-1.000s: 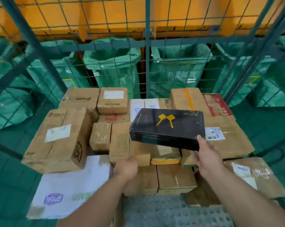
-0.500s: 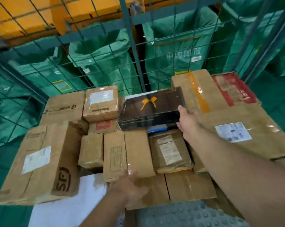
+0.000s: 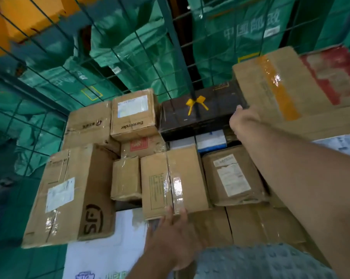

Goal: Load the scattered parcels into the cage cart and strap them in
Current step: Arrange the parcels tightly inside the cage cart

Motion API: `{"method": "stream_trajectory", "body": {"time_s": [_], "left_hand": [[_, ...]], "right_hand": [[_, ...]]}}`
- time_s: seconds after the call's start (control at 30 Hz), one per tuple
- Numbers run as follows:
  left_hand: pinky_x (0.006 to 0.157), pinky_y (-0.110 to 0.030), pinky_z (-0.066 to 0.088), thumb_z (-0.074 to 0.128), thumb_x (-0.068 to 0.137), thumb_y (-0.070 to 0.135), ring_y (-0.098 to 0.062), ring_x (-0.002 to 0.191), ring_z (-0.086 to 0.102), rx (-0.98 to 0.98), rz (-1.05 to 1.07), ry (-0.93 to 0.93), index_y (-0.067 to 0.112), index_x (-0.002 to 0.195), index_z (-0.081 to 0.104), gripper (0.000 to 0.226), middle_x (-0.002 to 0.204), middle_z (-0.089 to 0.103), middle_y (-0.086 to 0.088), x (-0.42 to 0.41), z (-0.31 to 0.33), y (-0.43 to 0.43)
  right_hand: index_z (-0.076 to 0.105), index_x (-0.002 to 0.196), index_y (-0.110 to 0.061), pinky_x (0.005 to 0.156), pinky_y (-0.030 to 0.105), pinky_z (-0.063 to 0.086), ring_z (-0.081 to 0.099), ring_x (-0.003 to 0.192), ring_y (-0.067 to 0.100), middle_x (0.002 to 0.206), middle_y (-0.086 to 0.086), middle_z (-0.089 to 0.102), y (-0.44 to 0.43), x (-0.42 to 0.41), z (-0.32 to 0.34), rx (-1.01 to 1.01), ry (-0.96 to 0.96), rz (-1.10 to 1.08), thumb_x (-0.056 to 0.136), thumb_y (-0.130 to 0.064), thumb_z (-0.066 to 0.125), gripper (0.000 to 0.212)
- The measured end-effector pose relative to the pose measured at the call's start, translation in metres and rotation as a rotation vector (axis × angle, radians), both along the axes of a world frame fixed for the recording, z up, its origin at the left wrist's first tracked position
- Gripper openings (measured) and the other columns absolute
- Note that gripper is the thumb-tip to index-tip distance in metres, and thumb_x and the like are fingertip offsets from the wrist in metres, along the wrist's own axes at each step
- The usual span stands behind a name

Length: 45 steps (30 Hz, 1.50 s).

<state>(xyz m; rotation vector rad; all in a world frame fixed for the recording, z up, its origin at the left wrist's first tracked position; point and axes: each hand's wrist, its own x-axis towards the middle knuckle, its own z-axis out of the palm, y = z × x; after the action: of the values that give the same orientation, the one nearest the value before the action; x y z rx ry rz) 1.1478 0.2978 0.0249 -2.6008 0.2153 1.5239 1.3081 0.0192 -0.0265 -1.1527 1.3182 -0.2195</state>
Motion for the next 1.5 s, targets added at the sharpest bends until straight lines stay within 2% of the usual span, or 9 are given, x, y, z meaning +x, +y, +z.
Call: {"method": "stream_trajectory", "body": {"time_s": [0.23, 0.43, 0.63, 0.77, 1.0, 1.17, 1.33, 1.43, 1.5], "left_hand": [[0.124, -0.061, 0.0, 0.036, 0.084, 0.089, -0.036, 0.156, -0.013, 0.093, -0.026, 0.091, 0.043, 0.159, -0.011, 0.1, 0.169, -0.023, -0.001, 0.01, 0.003, -0.004], [0.123, -0.059, -0.005, 0.035, 0.081, 0.092, -0.036, 0.156, -0.015, 0.117, -0.075, 0.03, 0.048, 0.158, -0.011, 0.1, 0.169, -0.021, 0.001, 0.008, -0.003, 0.0], [0.122, -0.057, -0.008, 0.036, 0.081, 0.092, -0.034, 0.155, -0.018, 0.124, -0.091, -0.039, 0.05, 0.157, -0.015, 0.1, 0.168, -0.024, 0.004, -0.003, -0.009, 0.006], [0.122, -0.057, -0.008, 0.036, 0.082, 0.09, -0.033, 0.156, -0.016, 0.132, -0.109, -0.069, 0.048, 0.158, -0.013, 0.1, 0.169, -0.022, 0.002, -0.007, -0.006, 0.006], [0.125, -0.057, -0.005, 0.043, 0.085, 0.083, -0.032, 0.157, -0.009, 0.082, -0.108, -0.158, 0.044, 0.161, -0.005, 0.099, 0.171, -0.014, 0.001, -0.013, 0.001, 0.006], [0.125, -0.058, 0.006, 0.048, 0.085, 0.078, -0.039, 0.156, 0.006, -0.016, -0.109, -0.251, 0.04, 0.162, 0.002, 0.097, 0.172, -0.002, -0.007, -0.024, -0.006, 0.021], [0.124, -0.051, 0.017, 0.042, 0.095, 0.058, -0.041, 0.15, 0.02, -0.147, -0.207, -0.463, 0.021, 0.16, 0.017, 0.079, 0.164, 0.021, -0.021, -0.098, -0.028, 0.015], [0.091, -0.022, 0.049, 0.043, 0.102, 0.046, -0.021, 0.101, 0.062, -0.426, -0.104, -0.128, 0.015, 0.119, 0.063, 0.041, 0.112, 0.067, -0.013, -0.184, -0.015, -0.022], [0.06, -0.016, 0.045, 0.053, 0.105, 0.024, -0.007, 0.064, 0.052, -0.525, -0.082, 0.143, 0.014, 0.096, 0.066, 0.019, 0.078, 0.058, -0.004, -0.249, -0.001, -0.043]], "right_hand": [[0.026, 0.154, -0.024, 0.115, 0.029, 0.035, 0.033, 0.144, 0.023, 0.163, 0.002, 0.028, 0.03, 0.001, -0.004, -0.171, 0.049, 0.253, 0.101, -0.039, 0.054, 0.061], [0.054, 0.103, -0.013, 0.075, 0.029, 0.04, 0.059, 0.088, 0.028, 0.098, 0.007, 0.061, 0.069, -0.002, -0.044, -0.428, 0.05, 0.842, 0.096, -0.032, 0.054, 0.02], [0.043, 0.151, -0.009, 0.117, 0.043, 0.032, 0.034, 0.146, 0.038, 0.161, 0.019, 0.032, 0.069, 0.027, -0.042, -0.328, 0.052, 1.164, 0.104, -0.039, 0.042, 0.056], [0.062, 0.126, -0.006, 0.083, 0.03, 0.04, 0.055, 0.102, 0.027, 0.126, 0.016, 0.062, 0.062, -0.006, -0.039, -0.406, 0.036, 1.116, 0.102, -0.033, 0.046, 0.04], [0.065, 0.108, -0.028, 0.074, 0.025, 0.05, 0.065, 0.088, 0.007, 0.096, -0.012, 0.068, 0.068, -0.217, -0.006, -0.399, -0.072, 1.012, 0.105, -0.033, 0.052, 0.014], [0.062, 0.104, -0.018, 0.054, 0.013, 0.043, 0.058, 0.069, 0.021, 0.085, 0.004, 0.066, 0.088, -0.391, -0.003, -0.271, 0.134, 0.65, 0.104, -0.017, 0.054, 0.009], [0.067, 0.1, -0.022, 0.07, 0.041, 0.058, 0.067, 0.073, 0.023, 0.083, 0.002, 0.071, 0.117, -0.542, -0.021, -0.132, 0.366, 0.362, 0.101, -0.019, 0.057, 0.01], [0.066, 0.087, -0.016, 0.047, 0.016, 0.043, 0.055, 0.058, 0.009, 0.07, -0.003, 0.064, 0.131, -0.608, -0.006, -0.095, 0.372, 0.155, 0.1, -0.012, 0.057, 0.016], [0.064, 0.078, -0.017, 0.043, 0.009, 0.037, 0.053, 0.057, 0.007, 0.07, -0.002, 0.064, 0.138, -0.644, 0.008, -0.056, 0.341, -0.035, 0.1, -0.014, 0.056, 0.023]]}}
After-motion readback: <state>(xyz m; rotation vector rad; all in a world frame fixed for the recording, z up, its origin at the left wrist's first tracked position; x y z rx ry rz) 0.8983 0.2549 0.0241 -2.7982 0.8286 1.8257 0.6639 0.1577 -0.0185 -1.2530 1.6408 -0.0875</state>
